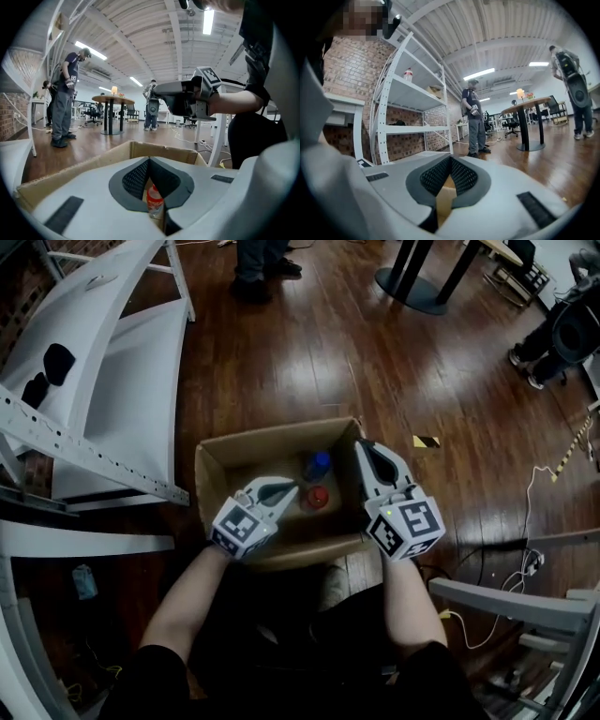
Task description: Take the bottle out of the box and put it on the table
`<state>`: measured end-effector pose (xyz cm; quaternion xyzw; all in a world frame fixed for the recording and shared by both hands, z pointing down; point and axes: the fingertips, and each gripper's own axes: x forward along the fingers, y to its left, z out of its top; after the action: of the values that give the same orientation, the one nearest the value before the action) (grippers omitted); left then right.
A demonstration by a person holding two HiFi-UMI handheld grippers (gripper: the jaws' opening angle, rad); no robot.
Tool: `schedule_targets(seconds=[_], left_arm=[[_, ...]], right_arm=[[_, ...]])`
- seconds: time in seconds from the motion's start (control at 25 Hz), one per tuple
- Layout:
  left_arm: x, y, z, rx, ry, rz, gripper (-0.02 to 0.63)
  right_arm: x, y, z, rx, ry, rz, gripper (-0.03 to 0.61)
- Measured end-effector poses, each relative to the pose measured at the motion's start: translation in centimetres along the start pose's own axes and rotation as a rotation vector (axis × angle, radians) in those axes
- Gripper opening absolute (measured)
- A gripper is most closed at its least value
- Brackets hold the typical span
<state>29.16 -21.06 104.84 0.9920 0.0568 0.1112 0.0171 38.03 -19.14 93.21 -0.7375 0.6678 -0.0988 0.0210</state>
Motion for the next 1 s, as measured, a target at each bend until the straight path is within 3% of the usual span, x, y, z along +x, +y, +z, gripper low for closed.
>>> schedule_targets(seconds=[0.24,0.48,0.8,1.0], left_arm=[[4.4,-1.0,-6.4,0.014,0.151,-0.101,0.113],[8.0,-2.6,-11.5,0.023,0.257,-0.19,0.295],[11.4,-3.6,-16.5,0.092,0.365,-0.205,0.411],[13.4,-3.9,-18.8,0.063,0.402,-0.209,0.411]], right_arm=[[-1.5,-3.0,-0.6,0.039,0.015,-0.052,0.005],[-3.0,-4.6,-0.7,0.02,0.025,-0.077,0.005],[-3.9,-5.1,-2.8,0.004,0.102,-0.083,0.005],[-3.7,-4.8,-3.9,-0.014,0.149,-0.063,0.005]])
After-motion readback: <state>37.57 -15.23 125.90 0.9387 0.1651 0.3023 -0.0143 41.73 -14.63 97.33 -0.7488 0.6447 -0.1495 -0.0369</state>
